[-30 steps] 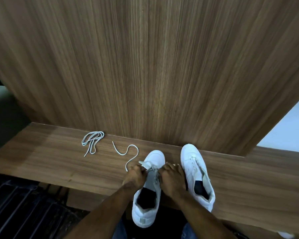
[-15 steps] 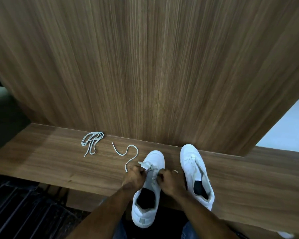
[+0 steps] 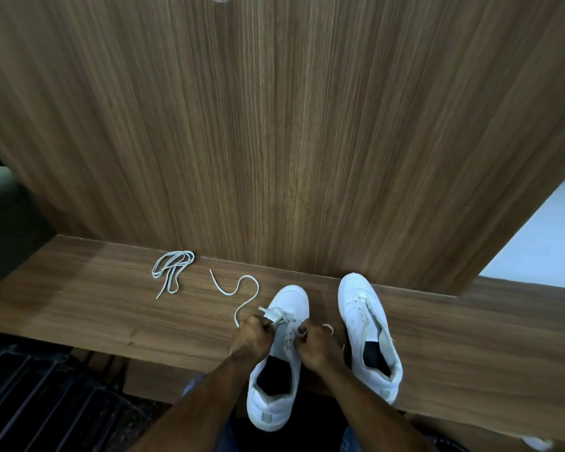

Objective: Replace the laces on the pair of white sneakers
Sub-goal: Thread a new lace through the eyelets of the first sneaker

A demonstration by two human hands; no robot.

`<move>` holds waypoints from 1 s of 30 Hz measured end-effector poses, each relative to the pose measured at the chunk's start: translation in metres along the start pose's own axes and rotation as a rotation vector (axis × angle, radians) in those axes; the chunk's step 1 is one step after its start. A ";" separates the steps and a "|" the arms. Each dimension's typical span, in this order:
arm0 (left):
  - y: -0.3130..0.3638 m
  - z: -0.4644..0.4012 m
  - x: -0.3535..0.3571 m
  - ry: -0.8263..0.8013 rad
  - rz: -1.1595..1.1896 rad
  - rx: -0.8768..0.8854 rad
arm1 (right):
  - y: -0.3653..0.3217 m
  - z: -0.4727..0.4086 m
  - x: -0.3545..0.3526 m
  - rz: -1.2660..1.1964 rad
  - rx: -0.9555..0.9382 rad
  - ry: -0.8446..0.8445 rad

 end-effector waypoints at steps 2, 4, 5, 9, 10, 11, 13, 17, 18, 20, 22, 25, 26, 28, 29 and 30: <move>0.000 0.003 -0.001 0.018 -0.001 -0.014 | 0.000 0.000 0.004 -0.027 0.037 0.023; -0.002 0.004 0.001 0.025 0.023 -0.016 | 0.001 0.000 0.007 -0.044 0.070 -0.007; -0.003 0.005 0.002 0.024 0.032 -0.019 | 0.002 -0.001 0.007 -0.026 0.085 -0.016; -0.003 0.006 0.001 0.037 0.026 -0.034 | -0.003 -0.006 0.001 -0.158 0.079 -0.084; -0.003 0.007 0.001 0.038 0.021 -0.032 | -0.005 -0.006 -0.005 -0.359 0.099 -0.073; -0.002 0.006 0.001 0.043 0.013 -0.024 | -0.006 -0.007 -0.014 -0.614 0.130 -0.041; -0.004 0.006 0.001 0.056 0.002 -0.009 | -0.007 -0.013 -0.037 -1.143 0.150 0.058; -0.006 0.007 0.001 0.064 -0.007 -0.007 | -0.004 -0.012 -0.100 -1.423 0.013 0.241; -0.005 0.007 0.001 0.061 -0.011 -0.007 | 0.001 -0.013 -0.103 -1.379 0.016 0.261; -0.004 0.007 0.001 0.048 -0.002 0.000 | 0.012 -0.009 -0.102 -1.176 0.055 0.338; -0.003 0.006 0.000 0.043 0.005 0.007 | 0.025 -0.007 -0.093 -0.862 0.106 0.409; -0.003 0.006 -0.001 0.044 0.001 0.009 | 0.029 0.001 -0.082 -0.468 0.169 0.429; -0.003 0.006 0.000 0.045 -0.001 0.006 | 0.029 0.000 -0.076 -0.374 0.139 0.435; -0.002 0.006 0.000 0.053 -0.005 0.005 | 0.022 -0.006 -0.059 -0.199 0.024 0.358; -0.003 0.006 0.001 0.053 -0.005 0.003 | 0.016 -0.009 -0.049 -0.102 -0.039 0.288; -0.003 0.005 0.001 0.053 -0.004 0.000 | 0.009 -0.012 -0.039 -0.001 -0.090 0.219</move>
Point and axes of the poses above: each hand's wrist, its own z-axis away from the middle knuckle, its own x-axis out of the palm, y = z × x, the point moved 5 cm from there along -z, towards the middle knuckle, and after that the axes turned 6 degrees about -y, right-handed, at the moved point
